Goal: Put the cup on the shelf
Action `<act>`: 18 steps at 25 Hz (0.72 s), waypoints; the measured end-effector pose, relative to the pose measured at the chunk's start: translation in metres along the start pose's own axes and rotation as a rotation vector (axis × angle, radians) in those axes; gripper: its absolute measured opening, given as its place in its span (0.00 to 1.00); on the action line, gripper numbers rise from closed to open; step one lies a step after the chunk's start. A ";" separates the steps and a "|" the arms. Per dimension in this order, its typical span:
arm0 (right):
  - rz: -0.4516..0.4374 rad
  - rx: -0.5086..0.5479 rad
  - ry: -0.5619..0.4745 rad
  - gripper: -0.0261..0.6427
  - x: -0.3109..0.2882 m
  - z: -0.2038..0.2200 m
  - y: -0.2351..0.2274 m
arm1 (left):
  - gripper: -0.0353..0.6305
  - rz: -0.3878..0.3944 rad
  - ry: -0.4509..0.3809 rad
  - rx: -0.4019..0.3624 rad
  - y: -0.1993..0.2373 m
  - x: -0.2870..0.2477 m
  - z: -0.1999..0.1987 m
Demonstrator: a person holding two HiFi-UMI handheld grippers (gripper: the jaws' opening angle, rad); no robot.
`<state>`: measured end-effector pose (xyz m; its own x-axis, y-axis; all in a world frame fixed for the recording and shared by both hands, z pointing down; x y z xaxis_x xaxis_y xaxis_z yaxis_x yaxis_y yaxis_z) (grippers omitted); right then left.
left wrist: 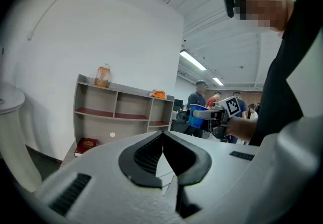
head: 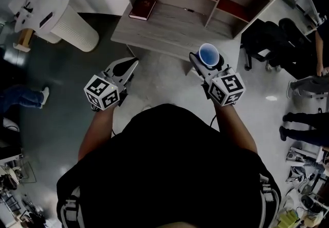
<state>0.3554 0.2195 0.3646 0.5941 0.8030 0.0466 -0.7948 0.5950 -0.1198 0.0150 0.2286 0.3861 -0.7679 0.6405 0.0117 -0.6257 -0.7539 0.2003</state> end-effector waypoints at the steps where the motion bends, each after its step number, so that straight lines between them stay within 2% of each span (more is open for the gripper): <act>1: -0.007 -0.006 0.001 0.48 0.001 0.001 -0.004 | 0.08 -0.004 0.000 -0.002 -0.003 -0.004 0.000; 8: -0.043 -0.041 0.009 0.48 0.004 0.013 -0.024 | 0.08 -0.032 0.036 -0.011 -0.021 -0.021 0.007; 14: -0.067 -0.049 0.008 0.48 0.005 0.017 -0.025 | 0.08 -0.070 0.029 0.000 -0.024 -0.012 0.011; 18: -0.067 -0.042 0.003 0.48 0.006 0.013 -0.029 | 0.08 -0.065 0.027 -0.001 -0.028 -0.014 0.012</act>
<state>0.3801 0.2079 0.3811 0.6460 0.7616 0.0528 -0.7476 0.6451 -0.1580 0.0451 0.2425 0.3924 -0.7290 0.6839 -0.0281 -0.6746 -0.7109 0.1988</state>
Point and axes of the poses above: the fingertips, and each gripper's own axes: x backward along the fingers, y to its left, z out of its underside, the point moved 10 cm from there along x, backward along the fingers, and after that the axes turned 11 degrees about -y, right-handed, at the moved point
